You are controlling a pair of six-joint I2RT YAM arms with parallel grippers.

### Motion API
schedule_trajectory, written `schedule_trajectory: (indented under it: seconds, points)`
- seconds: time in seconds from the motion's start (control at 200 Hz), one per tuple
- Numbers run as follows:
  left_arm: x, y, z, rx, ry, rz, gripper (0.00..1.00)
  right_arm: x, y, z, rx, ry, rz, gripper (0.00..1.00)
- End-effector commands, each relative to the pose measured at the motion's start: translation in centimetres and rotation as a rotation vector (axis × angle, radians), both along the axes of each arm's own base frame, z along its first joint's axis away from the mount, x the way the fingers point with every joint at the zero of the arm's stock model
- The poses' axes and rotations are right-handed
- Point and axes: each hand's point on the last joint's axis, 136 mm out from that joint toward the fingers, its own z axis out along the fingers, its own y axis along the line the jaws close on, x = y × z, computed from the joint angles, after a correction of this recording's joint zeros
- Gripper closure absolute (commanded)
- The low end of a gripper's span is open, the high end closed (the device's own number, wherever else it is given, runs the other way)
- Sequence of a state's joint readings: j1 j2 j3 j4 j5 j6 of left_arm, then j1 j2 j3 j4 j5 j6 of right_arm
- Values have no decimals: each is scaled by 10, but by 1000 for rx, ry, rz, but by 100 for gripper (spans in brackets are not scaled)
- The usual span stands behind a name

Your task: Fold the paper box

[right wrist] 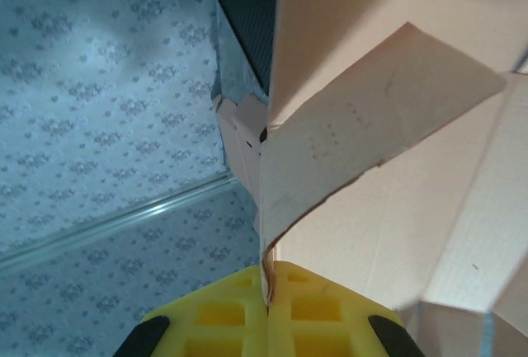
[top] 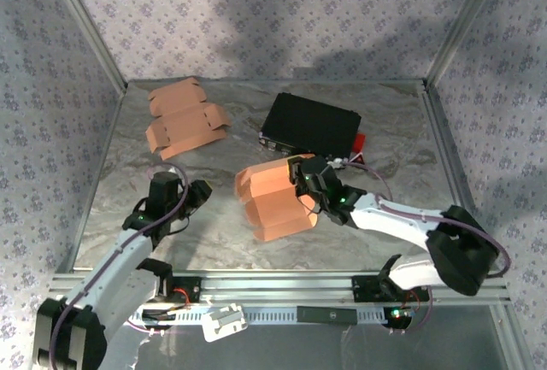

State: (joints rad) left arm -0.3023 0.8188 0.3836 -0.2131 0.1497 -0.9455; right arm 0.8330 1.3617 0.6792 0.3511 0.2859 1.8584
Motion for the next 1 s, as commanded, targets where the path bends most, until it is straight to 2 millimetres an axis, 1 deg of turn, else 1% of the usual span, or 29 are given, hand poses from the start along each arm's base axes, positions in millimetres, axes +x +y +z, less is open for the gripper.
schedule_trajectory:
  seconds: [0.0,0.045,0.1,0.175,0.275,0.37,0.555,0.69,0.84,0.994]
  points:
    - [-1,-3,2,51,-27,-81,57,12,25,18,21,-126,66,100]
    - [2,-5,6,46,-57,-102,60,13,34,17,7,-167,118,100]
    - [6,-9,9,43,-86,-137,66,11,40,9,6,-175,148,100]
    - [8,-14,8,66,-105,-199,74,8,41,6,-7,-203,173,100]
    - [10,-18,3,99,-130,-258,80,5,39,9,-46,-256,200,100]
    - [13,-20,-4,118,-160,-291,79,4,38,11,-73,-275,226,100]
    - [19,-30,-7,114,-250,-347,73,6,39,-1,-69,-260,251,100]
    - [18,-43,0,98,-309,-409,71,8,40,-9,-62,-249,251,100]
    - [11,-62,11,146,-412,-514,69,9,40,-18,-53,-230,244,100]
    - [5,-73,11,172,-448,-581,68,9,34,-24,-50,-233,222,100]
